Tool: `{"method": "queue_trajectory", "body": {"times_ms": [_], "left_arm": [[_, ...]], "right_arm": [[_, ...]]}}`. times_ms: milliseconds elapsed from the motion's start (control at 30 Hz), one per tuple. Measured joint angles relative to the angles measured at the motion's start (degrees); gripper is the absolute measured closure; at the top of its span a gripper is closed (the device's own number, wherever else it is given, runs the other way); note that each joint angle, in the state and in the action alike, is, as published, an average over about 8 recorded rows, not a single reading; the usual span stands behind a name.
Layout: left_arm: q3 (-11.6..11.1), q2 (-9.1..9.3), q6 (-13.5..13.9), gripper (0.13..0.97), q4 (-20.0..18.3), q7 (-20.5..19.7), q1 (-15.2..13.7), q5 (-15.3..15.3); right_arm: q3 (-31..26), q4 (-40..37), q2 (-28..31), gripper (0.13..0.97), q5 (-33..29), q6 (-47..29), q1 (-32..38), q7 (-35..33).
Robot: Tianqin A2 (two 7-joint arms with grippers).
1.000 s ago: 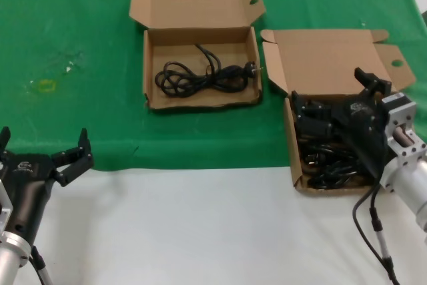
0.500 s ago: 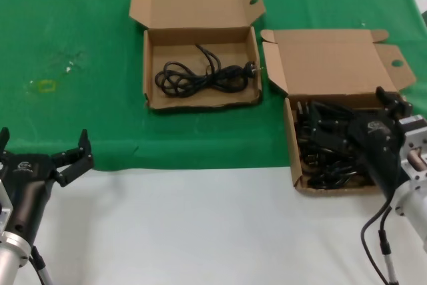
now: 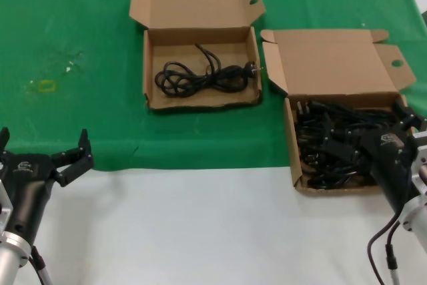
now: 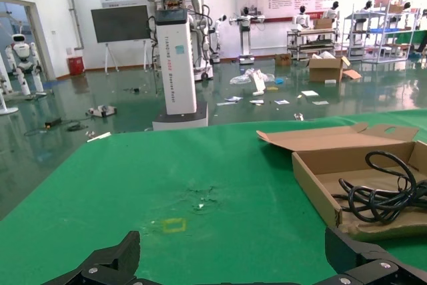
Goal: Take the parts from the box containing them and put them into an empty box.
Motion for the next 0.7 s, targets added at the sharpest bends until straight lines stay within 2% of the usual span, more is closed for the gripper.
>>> {"method": "queue_trajectory", "body": {"times_ms": [700], "left_arm": [[0.0,0.0,0.0,0.132,0.0,0.0,0.0,0.0]], "right_arm": [[0.01,0.04,0.0,0.129,0.0,0.04,-0.05,0.01]]}}
